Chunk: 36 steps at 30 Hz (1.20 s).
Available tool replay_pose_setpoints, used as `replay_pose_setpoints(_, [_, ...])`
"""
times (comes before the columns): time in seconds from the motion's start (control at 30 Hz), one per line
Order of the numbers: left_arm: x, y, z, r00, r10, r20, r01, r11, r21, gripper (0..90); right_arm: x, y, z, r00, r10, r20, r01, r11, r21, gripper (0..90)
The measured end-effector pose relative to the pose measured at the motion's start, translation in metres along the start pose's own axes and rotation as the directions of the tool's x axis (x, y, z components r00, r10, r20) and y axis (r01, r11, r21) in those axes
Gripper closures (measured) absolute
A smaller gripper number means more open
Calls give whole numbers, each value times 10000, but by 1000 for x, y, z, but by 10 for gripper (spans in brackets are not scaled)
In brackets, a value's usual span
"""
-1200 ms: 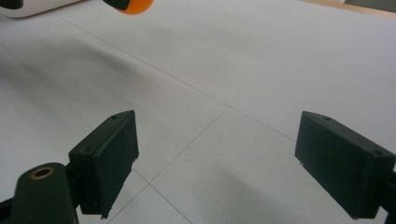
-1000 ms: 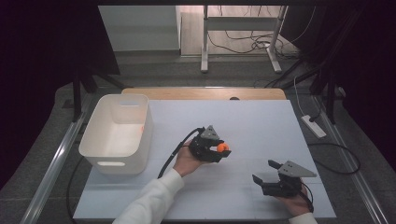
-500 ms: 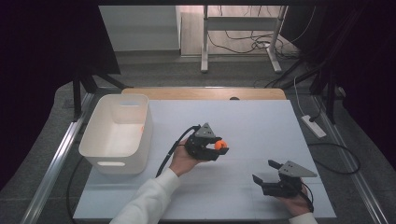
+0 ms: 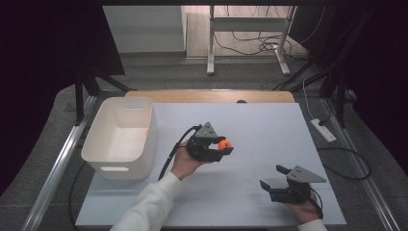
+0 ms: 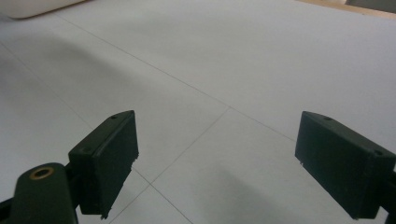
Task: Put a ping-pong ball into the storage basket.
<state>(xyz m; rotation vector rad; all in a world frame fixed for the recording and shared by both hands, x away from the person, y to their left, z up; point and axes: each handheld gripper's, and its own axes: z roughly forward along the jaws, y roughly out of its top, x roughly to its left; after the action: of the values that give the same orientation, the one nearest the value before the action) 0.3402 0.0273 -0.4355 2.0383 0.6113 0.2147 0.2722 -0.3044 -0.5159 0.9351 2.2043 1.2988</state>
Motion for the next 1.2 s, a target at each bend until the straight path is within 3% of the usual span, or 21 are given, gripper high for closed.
replay_pose_setpoints(0.27, [7, 4, -12, 9994, -334, 7, 334, 9991, -265, 503, 0, 0, 0, 10000, -3, -1, 3, 10000, 25, 128])
replay_pose_setpoints(0.83, [14, 10, -37, 9981, -356, -502, 330, 9982, -507, 502, 0, 0, 1, 10000, 1, -42, -1, 10000, 21, 128])
replay_pose_setpoints(1.2, [16, 13, -49, 9976, -401, -567, 358, 9965, -759, 502, 0, 0, 1, 10000, 18, 2, -18, 10000, 19, 128])
